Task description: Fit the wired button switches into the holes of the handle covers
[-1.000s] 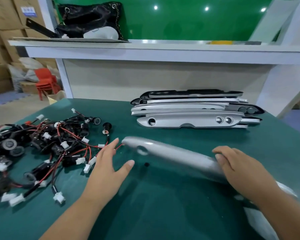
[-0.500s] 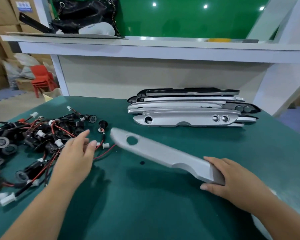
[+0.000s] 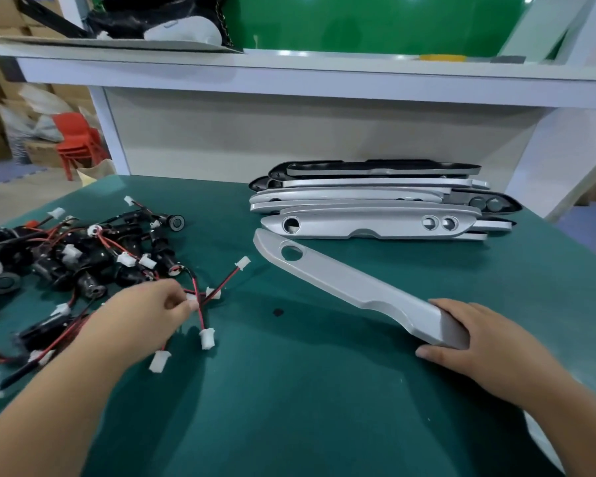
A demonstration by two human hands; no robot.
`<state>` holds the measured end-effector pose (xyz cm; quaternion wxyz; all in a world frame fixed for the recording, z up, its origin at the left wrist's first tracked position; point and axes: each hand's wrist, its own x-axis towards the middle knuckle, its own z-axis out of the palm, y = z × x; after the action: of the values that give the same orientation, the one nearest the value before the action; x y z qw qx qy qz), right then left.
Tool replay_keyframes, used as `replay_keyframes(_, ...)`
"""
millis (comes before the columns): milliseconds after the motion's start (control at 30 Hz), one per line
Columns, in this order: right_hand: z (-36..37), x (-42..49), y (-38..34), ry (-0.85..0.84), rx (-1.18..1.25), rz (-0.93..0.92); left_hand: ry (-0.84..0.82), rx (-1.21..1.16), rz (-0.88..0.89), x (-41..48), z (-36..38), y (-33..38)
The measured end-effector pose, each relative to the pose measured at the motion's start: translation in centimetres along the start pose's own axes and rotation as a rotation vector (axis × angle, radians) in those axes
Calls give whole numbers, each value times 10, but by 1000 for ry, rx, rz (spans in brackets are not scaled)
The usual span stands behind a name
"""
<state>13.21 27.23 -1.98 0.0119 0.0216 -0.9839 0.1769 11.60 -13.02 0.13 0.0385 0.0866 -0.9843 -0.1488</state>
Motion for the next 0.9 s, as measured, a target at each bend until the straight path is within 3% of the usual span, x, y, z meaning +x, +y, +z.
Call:
replay_keyframes(67,0,-1,0,1,-3,-5,191,9,53,23,0,-2)
replay_keyframes(133,0,-1,0,-1,-1,-3,256,79,37,60,-8,-8)
replay_keyframes(267,0,1,0,-8,-3,7,-174,460,-40,111,-12,-20)
replay_keyframes(333,0,1,1,-7,2,8,-237,500,-6,119,-5,-26)
replay_keyframes(467,0,1,2,7,11,32,-175,379,3,114,-10,-23)
replay_keyframes(767,-7,1,0,146,-111,181,364,-254,168,19,-42,4)
replay_keyframes(900,-8,-2,-7,120,-221,145,452,-427,209,-15,-28,21)
